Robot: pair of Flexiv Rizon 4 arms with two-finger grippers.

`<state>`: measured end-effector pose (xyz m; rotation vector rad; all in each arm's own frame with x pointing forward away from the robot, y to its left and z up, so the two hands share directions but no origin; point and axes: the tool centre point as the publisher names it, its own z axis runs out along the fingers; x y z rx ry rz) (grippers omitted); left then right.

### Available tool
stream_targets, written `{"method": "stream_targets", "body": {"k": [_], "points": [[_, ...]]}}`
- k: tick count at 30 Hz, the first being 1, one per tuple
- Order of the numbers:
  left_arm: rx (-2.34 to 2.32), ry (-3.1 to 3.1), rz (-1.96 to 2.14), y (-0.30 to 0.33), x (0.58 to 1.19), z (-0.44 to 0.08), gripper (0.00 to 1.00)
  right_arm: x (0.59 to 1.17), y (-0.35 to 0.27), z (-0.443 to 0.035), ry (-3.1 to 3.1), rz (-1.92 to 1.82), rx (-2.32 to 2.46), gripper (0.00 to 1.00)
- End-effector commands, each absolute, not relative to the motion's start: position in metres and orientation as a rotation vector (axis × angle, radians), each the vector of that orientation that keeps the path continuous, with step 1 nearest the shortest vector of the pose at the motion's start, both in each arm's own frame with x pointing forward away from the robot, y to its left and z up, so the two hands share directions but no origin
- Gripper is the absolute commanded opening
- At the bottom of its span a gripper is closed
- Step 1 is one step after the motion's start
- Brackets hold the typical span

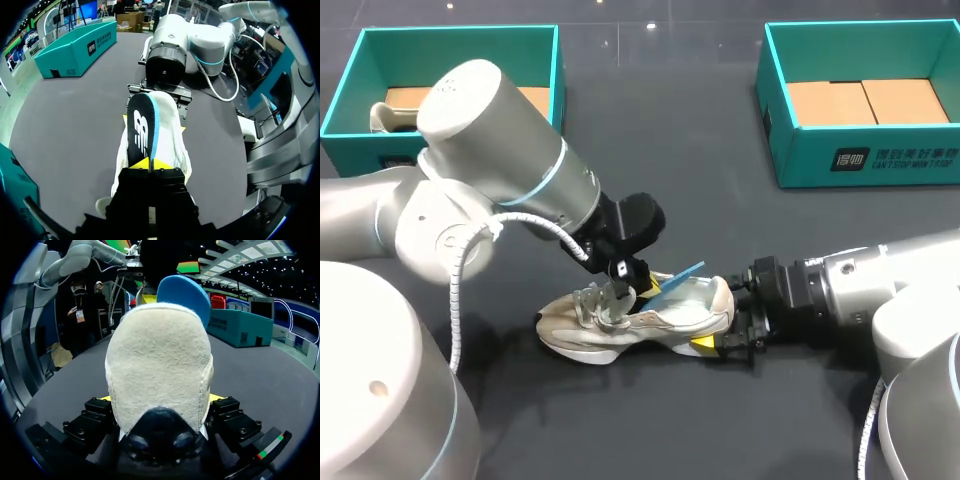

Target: Take the shoe out of the shoebox, open the shoe tongue, remove and reinsert the insole, then place the shoe into the shoebox

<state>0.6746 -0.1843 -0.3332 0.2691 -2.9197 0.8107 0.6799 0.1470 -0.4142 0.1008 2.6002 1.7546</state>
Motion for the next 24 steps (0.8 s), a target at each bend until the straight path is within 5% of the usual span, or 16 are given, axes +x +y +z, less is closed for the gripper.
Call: {"method": "stream_targets", "body": {"k": [1, 24], "points": [[0.270, -2.916, 0.825, -0.183, 0.674, -0.331, 0.00, 0.678, 0.148, -0.414, 2.606, 1.747, 0.102, 0.00], [0.287, -2.911, 0.874, -0.226, 0.693, -0.310, 0.00, 0.678, 0.148, -0.414, 2.606, 1.747, 0.102, 0.00]]}}
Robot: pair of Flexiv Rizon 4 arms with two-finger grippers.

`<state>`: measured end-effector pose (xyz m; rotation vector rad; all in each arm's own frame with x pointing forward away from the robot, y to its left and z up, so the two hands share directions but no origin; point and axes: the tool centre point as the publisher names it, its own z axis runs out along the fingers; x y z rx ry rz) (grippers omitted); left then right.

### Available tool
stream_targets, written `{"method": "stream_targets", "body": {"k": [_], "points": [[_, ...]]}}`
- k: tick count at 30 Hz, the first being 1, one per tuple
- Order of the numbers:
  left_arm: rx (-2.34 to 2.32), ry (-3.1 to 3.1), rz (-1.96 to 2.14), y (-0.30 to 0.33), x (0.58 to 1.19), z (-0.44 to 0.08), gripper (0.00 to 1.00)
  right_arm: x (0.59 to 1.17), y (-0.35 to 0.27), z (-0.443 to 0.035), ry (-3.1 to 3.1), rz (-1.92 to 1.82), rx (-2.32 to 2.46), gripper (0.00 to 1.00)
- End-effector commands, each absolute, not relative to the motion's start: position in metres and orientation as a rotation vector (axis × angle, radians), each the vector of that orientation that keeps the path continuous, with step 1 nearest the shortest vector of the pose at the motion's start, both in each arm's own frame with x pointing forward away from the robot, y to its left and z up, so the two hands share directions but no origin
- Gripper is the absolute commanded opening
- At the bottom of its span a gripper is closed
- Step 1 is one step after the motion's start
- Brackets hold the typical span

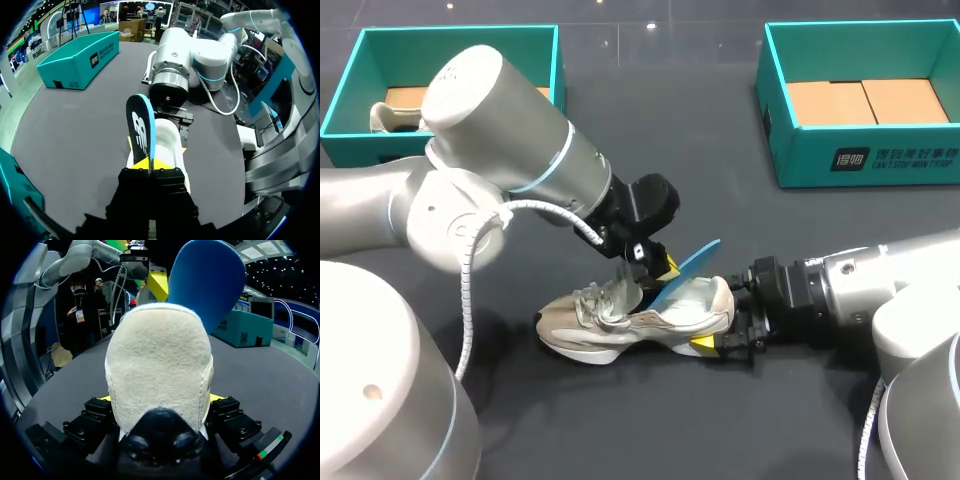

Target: Take the shoe out of the shoebox, open the shoe tongue, remove and reinsert the insole, then place the shoe into the shoebox

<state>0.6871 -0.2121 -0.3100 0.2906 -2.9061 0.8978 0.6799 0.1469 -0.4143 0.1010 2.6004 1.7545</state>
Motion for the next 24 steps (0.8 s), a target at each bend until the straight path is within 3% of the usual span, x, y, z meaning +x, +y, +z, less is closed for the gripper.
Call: {"method": "stream_targets", "body": {"k": [1, 14, 15, 17, 19, 24], "points": [[0.288, -2.913, 0.876, -0.228, 0.694, -0.308, 0.00, 0.678, 0.148, -0.414, 2.606, 1.747, 0.102, 0.00], [0.317, -2.918, 0.834, -0.239, 0.695, -0.314, 0.00, 0.678, 0.148, -0.414, 2.606, 1.747, 0.102, 0.00], [0.319, -2.916, 0.840, -0.238, 0.695, -0.313, 0.02, 0.678, 0.148, -0.414, 2.606, 1.747, 0.102, 0.00], [0.321, -2.912, 0.852, -0.236, 0.693, -0.310, 0.26, 0.678, 0.148, -0.414, 2.606, 1.747, 0.102, 0.00], [0.318, -2.911, 0.867, -0.234, 0.691, -0.308, 0.39, 0.678, 0.148, -0.414, 2.606, 1.747, 0.102, 0.00], [0.353, -2.945, 0.898, -0.231, 0.681, -0.302, 0.46, 0.678, 0.148, -0.414, 2.606, 1.747, 0.102, 0.00]]}}
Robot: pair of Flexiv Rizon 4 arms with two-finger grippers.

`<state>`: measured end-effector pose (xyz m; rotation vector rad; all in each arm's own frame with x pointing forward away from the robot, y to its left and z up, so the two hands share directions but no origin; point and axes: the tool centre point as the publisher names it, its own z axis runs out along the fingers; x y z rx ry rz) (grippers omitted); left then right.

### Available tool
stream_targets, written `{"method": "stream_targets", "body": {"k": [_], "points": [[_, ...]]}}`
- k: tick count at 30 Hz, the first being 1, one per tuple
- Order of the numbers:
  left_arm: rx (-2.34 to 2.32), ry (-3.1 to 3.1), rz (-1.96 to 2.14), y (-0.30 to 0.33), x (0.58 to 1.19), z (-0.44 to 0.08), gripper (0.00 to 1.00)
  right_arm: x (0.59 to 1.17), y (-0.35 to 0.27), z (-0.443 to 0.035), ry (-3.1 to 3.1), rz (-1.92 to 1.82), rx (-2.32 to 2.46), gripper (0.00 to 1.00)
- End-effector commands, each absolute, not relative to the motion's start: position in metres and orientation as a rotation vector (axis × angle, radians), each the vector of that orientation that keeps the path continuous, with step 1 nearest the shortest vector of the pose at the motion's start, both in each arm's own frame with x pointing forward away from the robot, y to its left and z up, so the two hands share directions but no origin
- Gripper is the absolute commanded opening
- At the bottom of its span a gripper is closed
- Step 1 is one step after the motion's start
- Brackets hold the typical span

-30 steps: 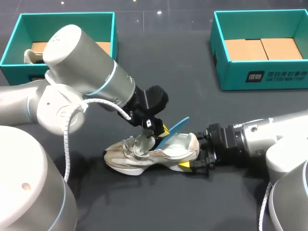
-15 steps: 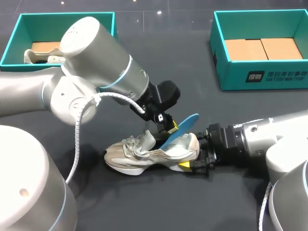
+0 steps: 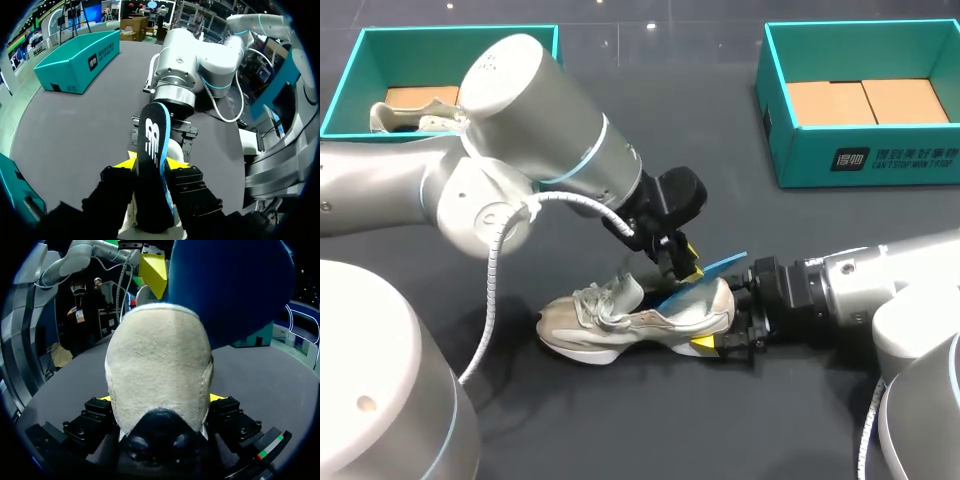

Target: Take the shoe out of the shoebox, open the shoe tongue, remove and reinsert the insole, then place the shoe into the shoebox

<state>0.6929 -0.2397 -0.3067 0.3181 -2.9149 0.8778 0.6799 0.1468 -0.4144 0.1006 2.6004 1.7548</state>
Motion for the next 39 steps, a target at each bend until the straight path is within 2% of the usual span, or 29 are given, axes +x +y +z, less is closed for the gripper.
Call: {"method": "stream_targets", "body": {"k": [1, 28, 33, 39], "points": [[0.366, -2.962, 0.901, -0.230, 0.678, -0.301, 0.47, 0.678, 0.148, -0.414, 2.606, 1.747, 0.102, 0.00], [0.728, -3.165, 0.964, -0.235, 0.650, -0.310, 0.50, 0.678, 0.148, -0.414, 2.606, 1.747, 0.102, 0.00], [0.803, -3.215, 0.946, -0.238, 0.650, -0.316, 0.56, 0.678, 0.148, -0.414, 2.606, 1.747, 0.102, 0.00], [0.835, -3.234, 0.938, -0.238, 0.654, -0.321, 0.55, 0.678, 0.148, -0.414, 2.606, 1.747, 0.102, 0.00]]}}
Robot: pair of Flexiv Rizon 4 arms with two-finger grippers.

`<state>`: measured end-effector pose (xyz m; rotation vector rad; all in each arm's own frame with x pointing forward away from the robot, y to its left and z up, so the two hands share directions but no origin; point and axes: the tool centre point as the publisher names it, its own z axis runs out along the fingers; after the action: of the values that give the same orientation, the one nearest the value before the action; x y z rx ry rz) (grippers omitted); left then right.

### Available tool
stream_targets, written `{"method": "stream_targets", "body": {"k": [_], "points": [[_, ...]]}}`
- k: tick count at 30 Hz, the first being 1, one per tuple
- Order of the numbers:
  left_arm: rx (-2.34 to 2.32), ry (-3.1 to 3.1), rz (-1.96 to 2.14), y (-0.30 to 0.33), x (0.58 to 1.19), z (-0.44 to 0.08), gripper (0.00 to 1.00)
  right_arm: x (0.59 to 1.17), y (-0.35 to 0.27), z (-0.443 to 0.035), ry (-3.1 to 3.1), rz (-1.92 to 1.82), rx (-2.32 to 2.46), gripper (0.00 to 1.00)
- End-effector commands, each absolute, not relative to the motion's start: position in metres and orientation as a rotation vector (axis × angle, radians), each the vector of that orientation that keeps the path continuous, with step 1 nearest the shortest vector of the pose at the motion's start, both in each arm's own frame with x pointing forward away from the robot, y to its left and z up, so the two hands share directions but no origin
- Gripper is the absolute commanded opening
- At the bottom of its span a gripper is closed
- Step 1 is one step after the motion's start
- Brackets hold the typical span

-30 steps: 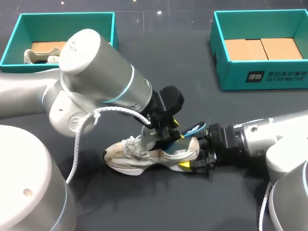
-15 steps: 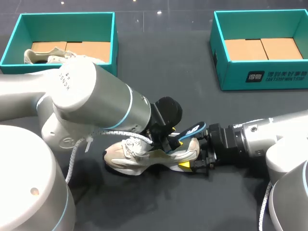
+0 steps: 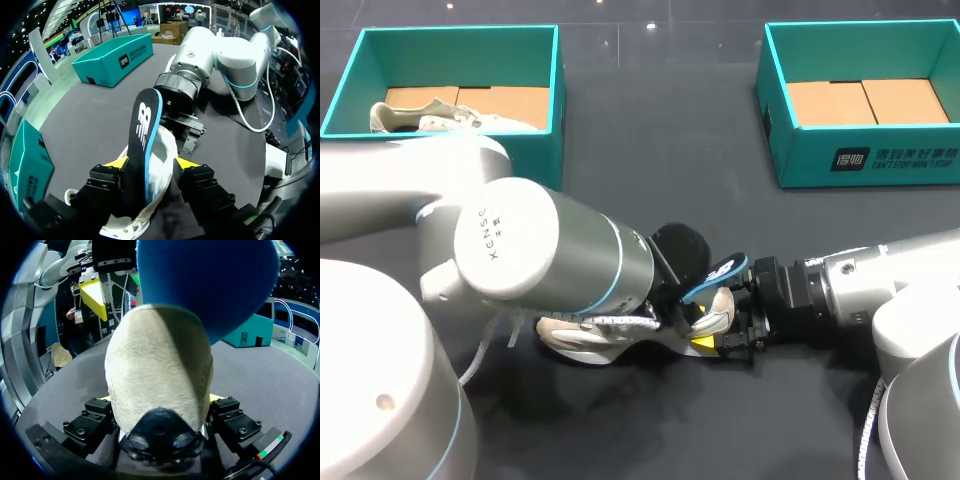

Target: Take the shoe out of the shoebox, open the shoe tongue, remove and reinsert the insole, then place the shoe into the shoebox

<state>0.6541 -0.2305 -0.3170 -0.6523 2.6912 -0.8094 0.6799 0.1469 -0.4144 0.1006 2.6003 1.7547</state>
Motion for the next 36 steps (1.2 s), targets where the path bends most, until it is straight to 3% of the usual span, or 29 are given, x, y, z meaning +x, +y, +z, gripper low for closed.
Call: {"method": "stream_targets", "body": {"k": [1, 36], "points": [[-0.684, 2.606, -0.747, -0.238, 0.655, -0.322, 0.54, 0.678, 0.148, -0.414, 2.606, 1.747, 0.102, 0.00], [-0.584, 2.472, -0.799, -0.233, 0.672, -0.346, 0.45, 0.678, 0.148, -0.414, 2.606, 1.747, 0.102, 0.00]]}}
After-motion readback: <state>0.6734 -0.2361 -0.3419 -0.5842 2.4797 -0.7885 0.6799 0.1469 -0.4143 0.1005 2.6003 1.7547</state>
